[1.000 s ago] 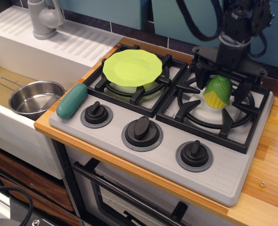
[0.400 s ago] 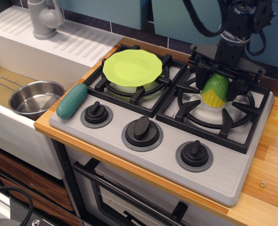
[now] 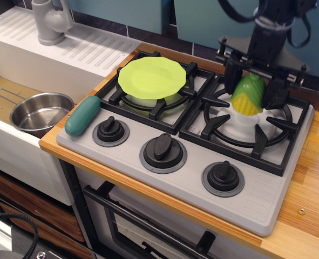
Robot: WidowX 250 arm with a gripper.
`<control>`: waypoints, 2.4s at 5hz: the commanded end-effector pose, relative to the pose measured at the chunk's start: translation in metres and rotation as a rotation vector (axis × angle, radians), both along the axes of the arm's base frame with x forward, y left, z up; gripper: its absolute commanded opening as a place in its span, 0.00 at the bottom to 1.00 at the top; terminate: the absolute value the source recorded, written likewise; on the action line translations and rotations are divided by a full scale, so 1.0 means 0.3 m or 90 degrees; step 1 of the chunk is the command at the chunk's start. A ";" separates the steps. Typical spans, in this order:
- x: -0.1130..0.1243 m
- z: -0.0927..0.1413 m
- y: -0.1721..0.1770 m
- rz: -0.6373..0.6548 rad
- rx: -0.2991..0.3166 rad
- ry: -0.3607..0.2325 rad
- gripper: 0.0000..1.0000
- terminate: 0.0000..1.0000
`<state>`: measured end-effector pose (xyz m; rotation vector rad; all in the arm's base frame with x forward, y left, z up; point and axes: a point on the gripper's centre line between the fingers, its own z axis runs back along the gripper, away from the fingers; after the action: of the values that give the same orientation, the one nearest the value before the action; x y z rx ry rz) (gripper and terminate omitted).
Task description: Put corncob on plate and cucumber in pot or pan in sink
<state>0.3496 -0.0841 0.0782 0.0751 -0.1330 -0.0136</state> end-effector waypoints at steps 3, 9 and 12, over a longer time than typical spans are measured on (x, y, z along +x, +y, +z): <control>0.112 0.123 0.215 -0.085 -0.005 -0.087 0.00 0.00; 0.061 0.073 0.502 -0.121 0.019 -0.081 0.00 0.00; 0.054 0.068 0.454 -0.114 0.012 -0.088 1.00 0.00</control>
<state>0.3577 0.0514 0.0674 0.0626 -0.1890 -0.1886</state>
